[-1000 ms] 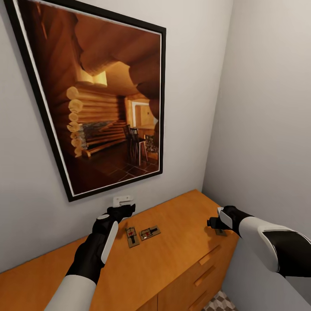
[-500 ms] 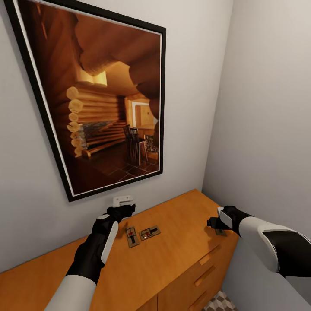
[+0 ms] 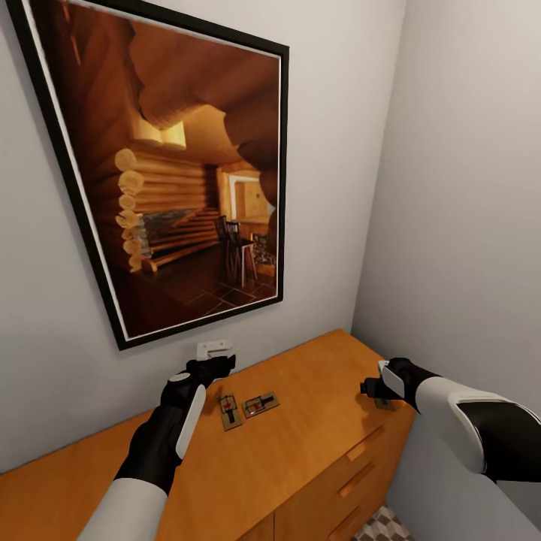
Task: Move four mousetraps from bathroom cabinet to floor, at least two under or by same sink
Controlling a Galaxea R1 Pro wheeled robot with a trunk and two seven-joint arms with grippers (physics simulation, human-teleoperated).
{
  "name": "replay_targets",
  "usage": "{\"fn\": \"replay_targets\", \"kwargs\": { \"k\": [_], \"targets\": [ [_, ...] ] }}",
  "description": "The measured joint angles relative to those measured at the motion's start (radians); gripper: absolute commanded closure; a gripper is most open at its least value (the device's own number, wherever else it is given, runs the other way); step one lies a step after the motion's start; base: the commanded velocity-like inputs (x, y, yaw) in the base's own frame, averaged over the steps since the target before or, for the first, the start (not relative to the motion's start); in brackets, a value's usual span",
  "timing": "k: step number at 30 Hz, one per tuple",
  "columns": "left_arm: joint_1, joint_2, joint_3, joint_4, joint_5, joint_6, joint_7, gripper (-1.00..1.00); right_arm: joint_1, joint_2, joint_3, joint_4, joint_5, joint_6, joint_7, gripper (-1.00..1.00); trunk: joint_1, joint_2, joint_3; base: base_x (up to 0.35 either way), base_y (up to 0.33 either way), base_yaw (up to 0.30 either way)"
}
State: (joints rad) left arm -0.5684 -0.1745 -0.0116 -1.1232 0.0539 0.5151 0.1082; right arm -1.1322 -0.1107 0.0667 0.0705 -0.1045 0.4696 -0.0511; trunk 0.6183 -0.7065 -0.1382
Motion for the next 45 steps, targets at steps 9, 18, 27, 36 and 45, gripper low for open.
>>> {"fn": "replay_targets", "kwargs": {
  "k": [9, 18, 27, 36, 45],
  "targets": [
    [0.000, 0.000, 0.000, 0.000, 0.000, 0.000, 0.000, -1.00, 0.000, 0.000, 0.000, 0.000, 0.000, 0.000, 0.000, -1.00, 0.000, 0.000, 0.000, 0.000, 0.000, 0.000],
    [0.000, 0.000, 0.000, 0.000, 0.000, 0.000, 0.000, -1.00, 0.000, 0.000, 0.000, 0.000, 0.000, 0.000, 0.000, -1.00, 0.000, 0.000, 0.000, 0.000, 0.000, 0.000],
    [0.000, 0.000, 0.000, 0.000, 0.000, 0.000, 0.000, -1.00, 0.000, 0.000, -0.001, 0.000, 0.000, 0.000, 0.000, -1.00, 0.011, -0.021, -0.009, 0.000, 0.000, 0.000],
    [0.000, 0.000, 0.000, 0.000, 0.000, 0.000, 0.000, -1.00, 0.000, 0.000, -0.001, 0.000, 0.000, 0.000, 0.000, -1.00, 0.011, -0.021, -0.009, 0.000, 0.000, 0.000],
    [0.000, 0.000, 0.000, 0.000, 0.000, 0.000, 0.000, -1.00, 0.000, 0.000, 0.003, 0.000, 0.004, 0.002, 0.000, 1.00, 0.011, -0.021, -0.009, 0.000, 0.000, 0.000]
  ]
}}
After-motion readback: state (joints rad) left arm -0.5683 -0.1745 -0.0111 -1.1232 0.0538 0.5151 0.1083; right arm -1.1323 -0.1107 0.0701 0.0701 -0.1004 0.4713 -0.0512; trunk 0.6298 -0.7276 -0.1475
